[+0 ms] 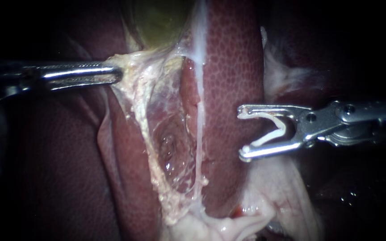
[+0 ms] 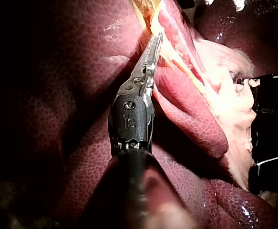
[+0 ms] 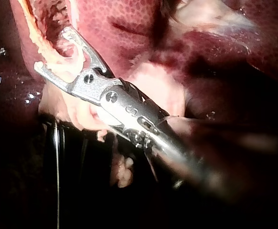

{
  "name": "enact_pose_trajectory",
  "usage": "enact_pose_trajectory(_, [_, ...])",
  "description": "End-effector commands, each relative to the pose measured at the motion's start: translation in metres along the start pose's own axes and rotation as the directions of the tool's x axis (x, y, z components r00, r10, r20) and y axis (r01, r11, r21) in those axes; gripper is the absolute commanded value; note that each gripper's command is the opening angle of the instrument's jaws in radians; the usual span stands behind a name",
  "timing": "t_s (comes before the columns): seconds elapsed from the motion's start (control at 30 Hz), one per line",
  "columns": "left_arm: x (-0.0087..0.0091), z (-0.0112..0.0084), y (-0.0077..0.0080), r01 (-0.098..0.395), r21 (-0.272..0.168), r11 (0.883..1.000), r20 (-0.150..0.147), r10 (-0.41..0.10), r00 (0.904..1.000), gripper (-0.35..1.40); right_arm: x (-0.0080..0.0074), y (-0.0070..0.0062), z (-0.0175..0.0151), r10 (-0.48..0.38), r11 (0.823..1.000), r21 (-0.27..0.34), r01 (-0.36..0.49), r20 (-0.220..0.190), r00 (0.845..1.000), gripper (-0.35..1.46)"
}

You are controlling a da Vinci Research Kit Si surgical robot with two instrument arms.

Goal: Grabbing gallbladder

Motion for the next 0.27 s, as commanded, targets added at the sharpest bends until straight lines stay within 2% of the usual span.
enact_pose_trajectory(0.03, [0.0, 0.0, 0.0, 0.0, -0.001, 1.0, -0.001, 0.0, 1.0, -0.35, 0.0, 0.0, 0.0, 0.0, 1.0, 0.0, 0.0, 0.0, 1.0, 0.6])
enact_pose_trajectory(0.27, [-0.0001, 0.0, -0.0002, 0.0, -0.003, 1.0, -0.001, 0.0, 1.0, -0.35, 0.0, 0.0, 0.0, 0.0, 1.0, 0.0, 0.0, 0.0, 1.0, 0.6])
